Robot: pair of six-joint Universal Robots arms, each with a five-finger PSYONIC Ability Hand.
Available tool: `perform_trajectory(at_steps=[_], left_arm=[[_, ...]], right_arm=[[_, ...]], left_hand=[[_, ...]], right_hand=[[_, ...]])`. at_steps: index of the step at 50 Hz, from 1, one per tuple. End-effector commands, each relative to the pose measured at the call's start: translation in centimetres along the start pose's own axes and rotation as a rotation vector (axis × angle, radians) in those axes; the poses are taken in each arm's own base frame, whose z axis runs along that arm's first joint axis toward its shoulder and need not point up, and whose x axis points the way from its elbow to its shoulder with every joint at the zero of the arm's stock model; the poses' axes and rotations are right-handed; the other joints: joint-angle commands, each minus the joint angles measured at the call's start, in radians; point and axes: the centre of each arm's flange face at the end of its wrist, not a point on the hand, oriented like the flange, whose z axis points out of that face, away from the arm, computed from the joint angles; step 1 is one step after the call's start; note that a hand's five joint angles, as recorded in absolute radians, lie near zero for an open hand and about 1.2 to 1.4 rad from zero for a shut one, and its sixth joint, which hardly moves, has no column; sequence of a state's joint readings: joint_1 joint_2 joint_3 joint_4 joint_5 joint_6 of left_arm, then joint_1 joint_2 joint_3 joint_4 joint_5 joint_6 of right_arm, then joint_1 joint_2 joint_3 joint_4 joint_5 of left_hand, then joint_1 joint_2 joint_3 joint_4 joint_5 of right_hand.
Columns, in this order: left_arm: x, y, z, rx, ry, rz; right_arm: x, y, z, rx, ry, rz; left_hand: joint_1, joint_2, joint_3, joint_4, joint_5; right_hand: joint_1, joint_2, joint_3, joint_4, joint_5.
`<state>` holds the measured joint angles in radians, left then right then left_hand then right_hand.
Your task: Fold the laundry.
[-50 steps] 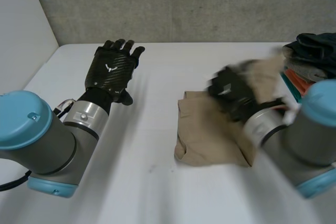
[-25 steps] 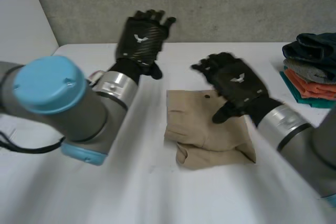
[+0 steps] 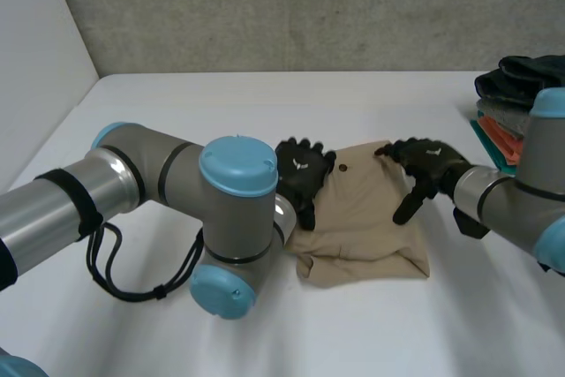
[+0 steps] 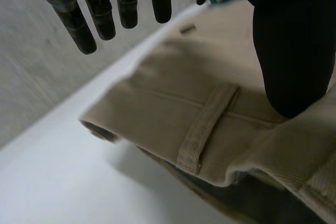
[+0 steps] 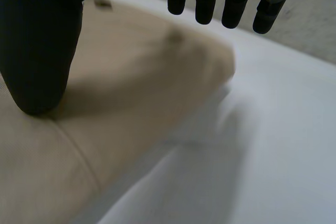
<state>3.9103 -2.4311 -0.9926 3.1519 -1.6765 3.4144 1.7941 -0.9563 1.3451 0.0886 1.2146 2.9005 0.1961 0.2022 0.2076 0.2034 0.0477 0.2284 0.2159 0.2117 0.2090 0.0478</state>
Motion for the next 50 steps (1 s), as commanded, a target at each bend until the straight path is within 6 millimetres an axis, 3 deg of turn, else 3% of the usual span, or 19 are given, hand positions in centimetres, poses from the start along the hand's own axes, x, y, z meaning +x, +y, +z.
perform_trajectory(at_steps=[1,5,9,13,19,24,28,29,36,43,50], left_arm=[[0.6,2.0,-1.5,-0.144,0.048,0.019],[0.5,2.7,-2.1,-0.195,0.054,0.025],[0.0,1.9,-2.3,-0.177,0.047,0.017],[-1.1,-1.2,-2.6,-0.074,0.013,0.004],[-3.2,-7.5,-3.5,0.192,-0.059,-0.018],[-4.6,-11.3,-4.8,0.327,-0.072,-0.025],[-5.3,-12.6,-5.0,0.387,0.018,-0.017],[-5.1,-12.8,-5.2,0.399,0.086,-0.012],[-4.5,-12.8,-6.7,0.365,0.376,-0.080],[-4.4,-12.2,-6.7,0.335,0.473,-0.152],[-4.1,-12.1,-6.7,0.328,0.481,-0.155]], right_arm=[[-0.7,2.4,0.6,-0.071,-0.012,-0.136],[-0.3,3.2,0.3,-0.102,0.009,-0.200],[-0.1,3.4,0.1,-0.104,0.038,-0.235],[0.1,2.4,-0.2,-0.036,0.075,-0.263],[0.0,-1.4,-3.0,0.142,0.153,-0.323],[-1.5,-1.8,-5.6,0.211,0.156,-0.352],[-3.1,-0.3,-7.7,0.206,0.129,-0.345],[-4.0,1.0,-8.3,0.183,0.099,-0.337],[-6.6,5.6,-9.4,0.162,0.013,-0.341],[-7.8,8.3,-8.1,0.189,-0.016,-0.369],[-8.2,9.0,-6.5,0.244,-0.014,-0.397]], left_hand=[[-0.022,-0.028,-0.033,-0.029,-0.048],[-0.022,-0.028,-0.033,-0.029,-0.048],[-0.022,-0.028,-0.033,-0.029,-0.048],[-0.022,-0.028,-0.033,-0.029,-0.048],[-0.022,-0.028,-0.033,-0.029,-0.048],[-0.022,-0.028,-0.033,-0.029,-0.048],[0.008,0.002,-0.003,0.001,-0.018],[0.020,0.014,0.009,0.013,-0.006],[0.020,0.014,0.009,0.013,-0.006],[0.020,0.014,0.009,0.013,-0.006],[0.017,0.011,0.006,0.010,-0.009]], right_hand=[[-0.054,-0.041,-0.037,-0.034,-0.048],[-0.054,-0.041,-0.037,-0.034,-0.048],[-0.054,-0.041,-0.037,-0.034,-0.048],[-0.054,-0.041,-0.037,-0.034,-0.048],[-0.054,-0.041,-0.037,-0.034,-0.048],[-0.054,-0.041,-0.037,-0.034,-0.048],[-0.054,-0.041,-0.037,-0.034,-0.048],[-0.054,-0.041,-0.037,-0.034,-0.048],[-0.054,-0.041,-0.037,-0.034,-0.048],[-0.054,-0.041,-0.037,-0.034,-0.048],[-0.054,-0.041,-0.037,-0.034,-0.048]])
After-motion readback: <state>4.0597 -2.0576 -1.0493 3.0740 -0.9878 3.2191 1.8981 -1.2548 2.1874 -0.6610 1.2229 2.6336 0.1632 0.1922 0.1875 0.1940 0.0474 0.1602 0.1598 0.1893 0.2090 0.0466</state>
